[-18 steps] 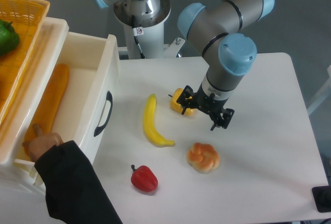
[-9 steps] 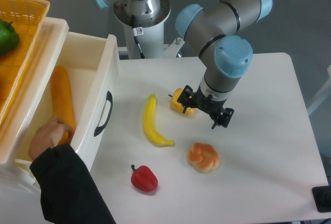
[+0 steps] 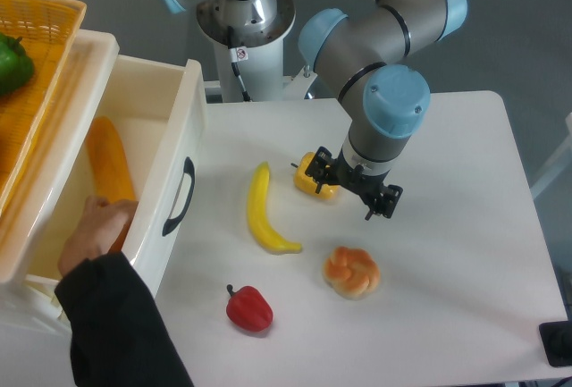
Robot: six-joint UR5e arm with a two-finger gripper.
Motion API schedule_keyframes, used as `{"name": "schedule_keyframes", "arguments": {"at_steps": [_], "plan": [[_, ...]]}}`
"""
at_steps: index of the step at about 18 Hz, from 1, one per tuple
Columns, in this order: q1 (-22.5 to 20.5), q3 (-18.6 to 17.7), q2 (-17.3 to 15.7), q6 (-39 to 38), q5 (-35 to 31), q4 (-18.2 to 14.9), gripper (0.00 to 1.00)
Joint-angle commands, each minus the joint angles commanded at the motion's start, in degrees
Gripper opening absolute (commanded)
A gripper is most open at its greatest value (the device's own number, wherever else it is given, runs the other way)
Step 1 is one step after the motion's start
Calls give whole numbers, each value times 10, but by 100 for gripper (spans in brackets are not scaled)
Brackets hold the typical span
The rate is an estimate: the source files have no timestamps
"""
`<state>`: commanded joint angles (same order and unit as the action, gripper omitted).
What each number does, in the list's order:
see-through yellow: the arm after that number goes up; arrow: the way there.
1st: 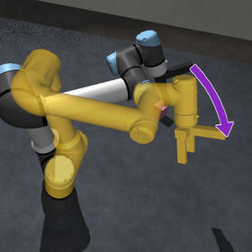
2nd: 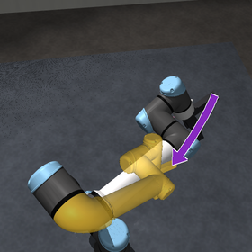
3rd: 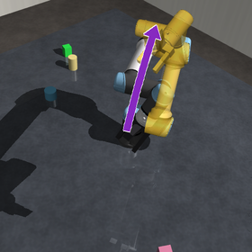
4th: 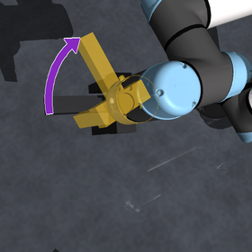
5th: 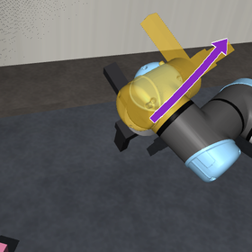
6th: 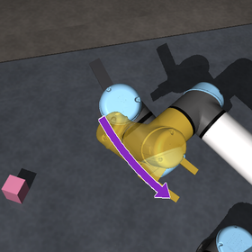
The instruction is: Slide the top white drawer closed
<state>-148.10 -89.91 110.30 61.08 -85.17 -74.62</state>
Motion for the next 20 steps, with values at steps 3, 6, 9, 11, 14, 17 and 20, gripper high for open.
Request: {"name": "schedule_keyframes", "arguments": {"at_steps": [3,6,9,11,14,17,20], "plan": [[0,2,1,-10,0,2,100],[0,6,2,-12,0,3,100],[1,6,4,-13,-1,4,100],[1,9,4,-12,-1,4,100],[1,11,4,-14,-1,6,100],[-3,11,4,-14,2,6,100],[-6,13,3,-13,4,7,100]]}}
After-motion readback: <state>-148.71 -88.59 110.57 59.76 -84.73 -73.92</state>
